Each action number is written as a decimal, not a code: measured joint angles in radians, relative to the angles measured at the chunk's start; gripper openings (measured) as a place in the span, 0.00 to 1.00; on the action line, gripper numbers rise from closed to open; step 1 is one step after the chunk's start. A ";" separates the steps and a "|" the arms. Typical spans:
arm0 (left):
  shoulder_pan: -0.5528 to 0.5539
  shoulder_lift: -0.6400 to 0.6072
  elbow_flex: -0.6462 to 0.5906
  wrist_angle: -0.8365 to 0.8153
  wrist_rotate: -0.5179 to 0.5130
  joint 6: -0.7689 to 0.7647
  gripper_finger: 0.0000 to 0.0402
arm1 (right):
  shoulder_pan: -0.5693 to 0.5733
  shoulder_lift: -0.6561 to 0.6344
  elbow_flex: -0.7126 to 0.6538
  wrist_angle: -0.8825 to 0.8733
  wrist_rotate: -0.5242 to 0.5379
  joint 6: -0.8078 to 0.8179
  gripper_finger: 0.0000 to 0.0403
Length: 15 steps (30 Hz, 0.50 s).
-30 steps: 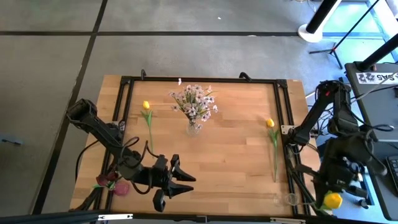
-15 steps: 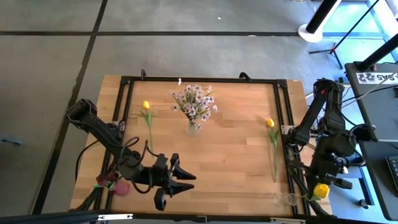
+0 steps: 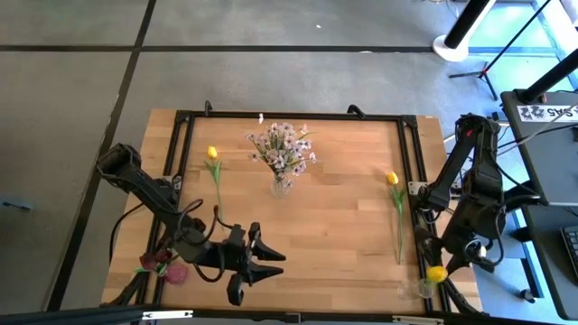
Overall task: Sort flowers into vase by color
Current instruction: Put the top yellow tulip into the bottom transparent vase, then put the right yellow tulip into the bottom transparent vase
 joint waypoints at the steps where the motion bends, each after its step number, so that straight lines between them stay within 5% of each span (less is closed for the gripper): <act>1: 0.000 0.000 0.000 0.000 0.001 -0.008 0.36 | 0.000 0.000 0.014 -0.033 -0.003 0.022 0.32; 9: 0.024 0.000 0.000 0.009 -0.003 -0.053 0.36 | 0.000 0.000 0.203 -0.208 -0.015 0.173 0.52; 15: 0.066 0.000 0.000 0.011 -0.002 -0.139 0.36 | 0.000 0.000 0.383 -0.219 0.131 0.219 0.57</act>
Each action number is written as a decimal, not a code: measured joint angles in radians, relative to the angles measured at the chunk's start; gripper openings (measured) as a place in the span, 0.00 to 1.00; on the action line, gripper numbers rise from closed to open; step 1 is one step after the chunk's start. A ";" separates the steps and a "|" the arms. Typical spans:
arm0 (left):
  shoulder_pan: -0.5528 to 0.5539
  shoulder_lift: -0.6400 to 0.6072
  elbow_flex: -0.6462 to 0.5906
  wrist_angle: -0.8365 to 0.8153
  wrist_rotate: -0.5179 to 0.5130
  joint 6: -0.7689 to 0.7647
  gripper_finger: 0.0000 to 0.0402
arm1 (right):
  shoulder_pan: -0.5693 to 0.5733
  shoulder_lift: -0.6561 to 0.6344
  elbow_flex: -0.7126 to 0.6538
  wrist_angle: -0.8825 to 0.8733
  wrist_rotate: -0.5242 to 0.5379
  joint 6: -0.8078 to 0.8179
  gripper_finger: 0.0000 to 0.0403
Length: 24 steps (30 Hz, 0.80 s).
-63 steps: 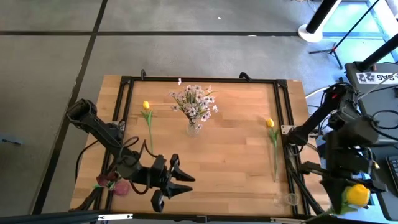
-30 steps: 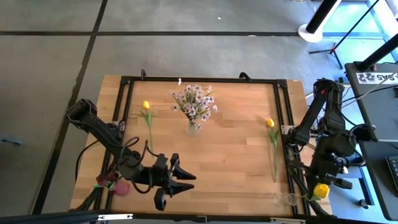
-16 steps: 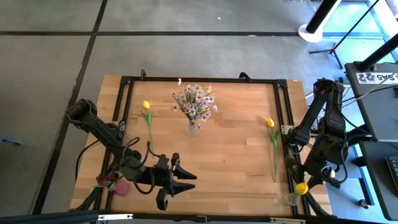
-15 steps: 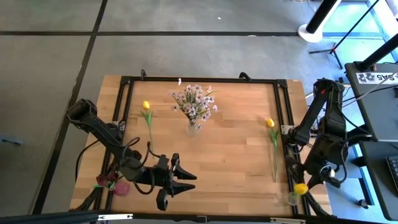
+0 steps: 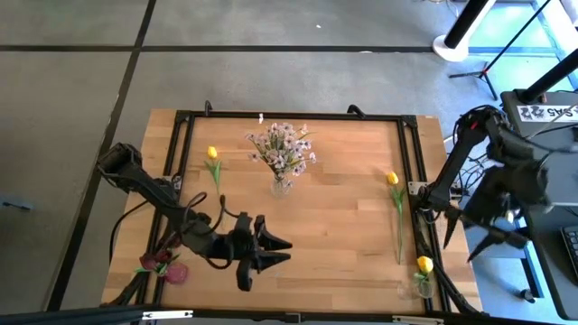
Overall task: Sort flowers into vase by color
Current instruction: Put the right yellow tulip into the bottom transparent vase
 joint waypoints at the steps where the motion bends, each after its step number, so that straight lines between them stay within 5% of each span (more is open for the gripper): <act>1: 0.008 0.000 0.000 0.000 0.000 -0.029 0.36 | 0.000 0.000 0.028 -0.003 0.039 0.007 0.58; 5: 0.035 0.000 0.000 0.000 -0.001 -0.062 0.36 | 0.000 0.000 0.113 -0.032 0.251 0.014 0.58; 8: 0.045 0.000 0.000 0.000 -0.001 -0.011 0.36 | -0.002 -0.001 0.154 -0.070 0.516 0.032 0.58; 14: 0.063 0.000 0.000 -0.021 -0.001 0.010 0.36 | -0.027 0.003 0.171 -0.308 1.068 0.389 0.58; 16: 0.070 0.000 0.000 -0.043 -0.001 0.010 0.36 | -0.072 0.000 0.171 -0.436 1.105 0.572 0.58; 19: 0.087 0.000 0.000 -0.079 0.000 0.010 0.36 | -0.169 0.008 0.161 -0.626 1.027 0.782 0.58; 24: 0.112 0.000 0.000 -0.096 -0.003 0.010 0.36 | -0.319 0.077 0.024 -0.609 0.883 0.803 0.58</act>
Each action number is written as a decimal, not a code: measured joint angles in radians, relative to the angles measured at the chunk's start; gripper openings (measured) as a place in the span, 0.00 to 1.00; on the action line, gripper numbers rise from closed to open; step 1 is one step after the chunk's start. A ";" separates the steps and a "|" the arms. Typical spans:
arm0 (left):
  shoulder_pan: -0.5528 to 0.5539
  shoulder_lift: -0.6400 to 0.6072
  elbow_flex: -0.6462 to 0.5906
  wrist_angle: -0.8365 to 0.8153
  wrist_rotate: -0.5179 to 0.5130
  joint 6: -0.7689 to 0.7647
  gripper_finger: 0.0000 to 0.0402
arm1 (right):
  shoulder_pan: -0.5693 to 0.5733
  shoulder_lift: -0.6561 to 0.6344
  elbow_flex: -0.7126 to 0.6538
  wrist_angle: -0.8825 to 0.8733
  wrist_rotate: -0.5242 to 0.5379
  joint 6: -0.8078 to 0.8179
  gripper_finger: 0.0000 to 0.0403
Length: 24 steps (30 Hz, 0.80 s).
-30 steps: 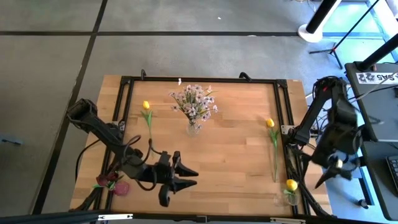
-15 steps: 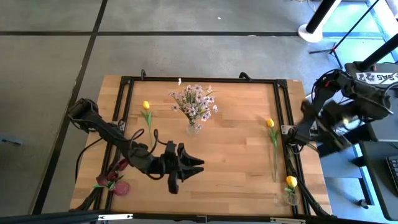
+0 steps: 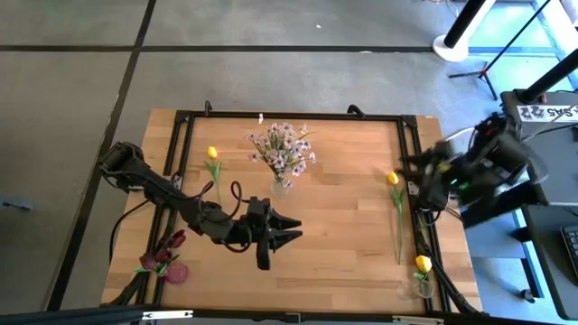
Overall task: Sort flowers into vase by color
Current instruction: Put the right yellow tulip into the bottom transparent vase
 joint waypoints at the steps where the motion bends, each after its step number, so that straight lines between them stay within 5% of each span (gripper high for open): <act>1: 0.002 0.000 0.000 -0.002 0.001 0.000 0.36 | -0.032 0.014 -0.033 0.037 -0.045 0.020 0.58; 5: 0.009 0.000 0.000 -0.004 0.003 0.002 0.36 | -0.199 0.098 -0.149 0.135 -0.280 0.113 0.58; 9: 0.016 0.000 0.000 -0.041 0.002 0.001 0.36 | -0.415 0.203 -0.229 0.044 -0.514 0.251 0.58; 14: 0.009 0.000 0.000 -0.055 0.003 0.000 0.36 | -0.704 0.295 -0.327 0.033 -0.761 0.114 0.58; 24: -0.028 0.000 0.000 -0.070 0.037 -0.008 0.36 | -1.121 0.418 -0.513 0.175 -0.929 -0.227 0.58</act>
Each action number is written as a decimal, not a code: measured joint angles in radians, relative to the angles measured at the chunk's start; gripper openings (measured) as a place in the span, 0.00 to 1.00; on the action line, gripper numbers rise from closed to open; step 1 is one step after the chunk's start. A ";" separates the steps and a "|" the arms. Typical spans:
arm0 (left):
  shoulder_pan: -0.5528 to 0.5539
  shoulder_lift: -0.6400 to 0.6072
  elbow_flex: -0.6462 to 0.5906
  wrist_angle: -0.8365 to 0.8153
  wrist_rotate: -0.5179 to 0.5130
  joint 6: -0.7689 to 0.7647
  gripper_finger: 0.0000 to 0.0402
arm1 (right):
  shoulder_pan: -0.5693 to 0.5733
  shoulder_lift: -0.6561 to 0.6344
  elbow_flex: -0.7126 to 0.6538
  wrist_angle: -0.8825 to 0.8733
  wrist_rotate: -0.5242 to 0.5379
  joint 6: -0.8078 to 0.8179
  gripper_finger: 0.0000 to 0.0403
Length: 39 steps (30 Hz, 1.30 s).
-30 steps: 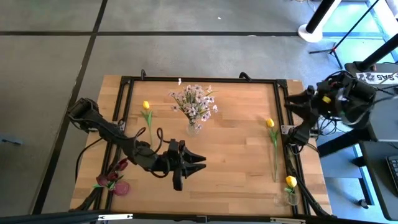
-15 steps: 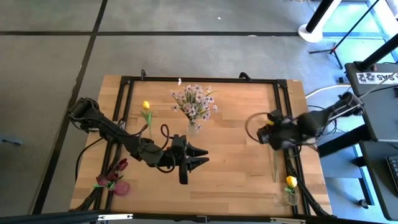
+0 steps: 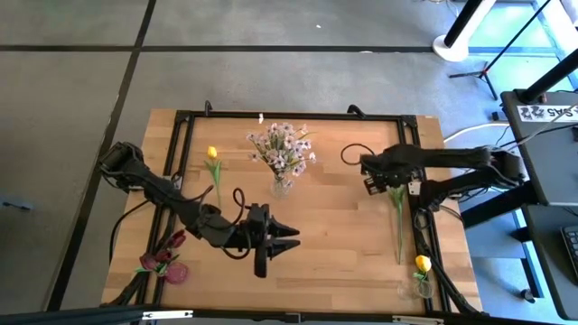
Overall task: Sort flowers into vase by color
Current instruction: Put the right yellow tulip into the bottom transparent vase
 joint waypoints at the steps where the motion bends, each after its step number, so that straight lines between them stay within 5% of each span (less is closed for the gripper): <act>1: -0.006 0.000 0.000 0.000 0.015 0.000 0.36 | -0.033 0.015 -0.018 0.022 -0.023 -0.032 0.58; 10: -0.093 0.000 0.000 0.004 0.059 0.000 0.36 | -0.213 0.136 -0.144 0.126 -0.113 -0.194 0.51; 22: -0.208 0.000 0.000 0.051 0.032 -0.053 0.36 | -0.288 0.193 -0.176 0.193 -0.149 -0.354 0.06; 25: -0.206 0.000 0.000 0.050 0.012 -0.053 0.36 | -0.287 0.162 -0.135 0.198 -0.120 -0.361 0.03; 32: -0.172 0.000 0.000 0.048 -0.028 -0.053 0.36 | -0.116 -0.046 0.096 0.232 -0.091 -0.336 0.02; 39: -0.133 0.000 0.000 0.056 -0.029 -0.053 0.36 | 0.247 -0.304 0.302 0.478 0.033 -0.281 0.01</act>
